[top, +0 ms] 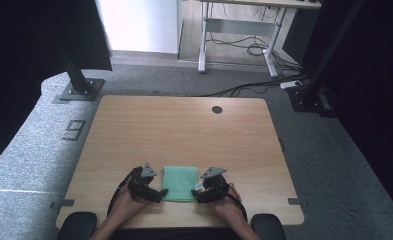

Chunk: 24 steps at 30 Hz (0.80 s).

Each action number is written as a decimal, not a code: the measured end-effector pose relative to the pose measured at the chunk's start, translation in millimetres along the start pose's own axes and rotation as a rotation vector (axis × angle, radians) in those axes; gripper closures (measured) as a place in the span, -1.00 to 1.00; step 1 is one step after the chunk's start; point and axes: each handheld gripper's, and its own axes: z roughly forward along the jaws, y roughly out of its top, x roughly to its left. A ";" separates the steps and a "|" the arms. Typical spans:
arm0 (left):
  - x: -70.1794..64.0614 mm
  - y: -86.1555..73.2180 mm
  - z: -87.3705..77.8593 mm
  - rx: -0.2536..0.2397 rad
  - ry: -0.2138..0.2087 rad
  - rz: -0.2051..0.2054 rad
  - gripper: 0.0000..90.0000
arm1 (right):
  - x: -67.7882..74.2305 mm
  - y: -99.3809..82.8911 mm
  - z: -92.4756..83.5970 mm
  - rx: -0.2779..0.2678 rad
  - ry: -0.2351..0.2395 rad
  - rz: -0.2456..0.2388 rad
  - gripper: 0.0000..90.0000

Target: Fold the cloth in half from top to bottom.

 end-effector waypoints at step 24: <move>35.3 38.1 32.6 -0.006 0.032 -0.040 -1.00 | -48.5 25.1 23.9 -0.017 -0.079 0.076 -0.51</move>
